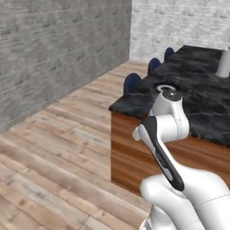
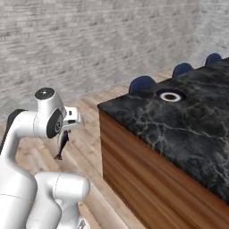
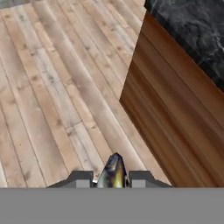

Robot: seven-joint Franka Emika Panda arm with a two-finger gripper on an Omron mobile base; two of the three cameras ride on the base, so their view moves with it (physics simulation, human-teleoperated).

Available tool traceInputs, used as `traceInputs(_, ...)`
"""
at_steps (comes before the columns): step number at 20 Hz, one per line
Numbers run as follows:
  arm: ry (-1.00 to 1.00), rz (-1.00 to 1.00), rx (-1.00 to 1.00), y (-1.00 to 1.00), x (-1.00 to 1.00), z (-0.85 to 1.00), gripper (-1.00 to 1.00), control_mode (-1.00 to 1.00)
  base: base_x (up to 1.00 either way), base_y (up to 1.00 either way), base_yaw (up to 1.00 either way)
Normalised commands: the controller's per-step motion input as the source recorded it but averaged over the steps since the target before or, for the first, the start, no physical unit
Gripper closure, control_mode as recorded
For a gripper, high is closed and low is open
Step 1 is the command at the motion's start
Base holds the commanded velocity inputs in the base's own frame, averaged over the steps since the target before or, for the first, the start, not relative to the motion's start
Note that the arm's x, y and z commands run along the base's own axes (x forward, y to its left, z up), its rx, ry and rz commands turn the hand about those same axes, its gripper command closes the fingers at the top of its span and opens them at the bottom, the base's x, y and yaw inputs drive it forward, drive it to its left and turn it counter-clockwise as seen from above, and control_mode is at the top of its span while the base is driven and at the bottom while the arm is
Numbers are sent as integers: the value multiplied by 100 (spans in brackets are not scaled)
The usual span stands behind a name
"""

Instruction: Take the fish from the fridge and place it on the digital scale on the counter by the fridge. Wait a few seconds for a reading, then move it to the plate on the dining counter.

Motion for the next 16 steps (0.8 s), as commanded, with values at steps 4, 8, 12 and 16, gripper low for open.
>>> traceInputs(4,0,0,0,0,0,0,100,100,78,62,-62)
traceInputs(8,0,0,0,0,0,0,100,100,76,58,-61)
traceInputs(12,0,0,0,0,0,0,100,100,71,54,-61)
traceInputs(16,0,0,0,0,0,0,100,100,59,62,-62)
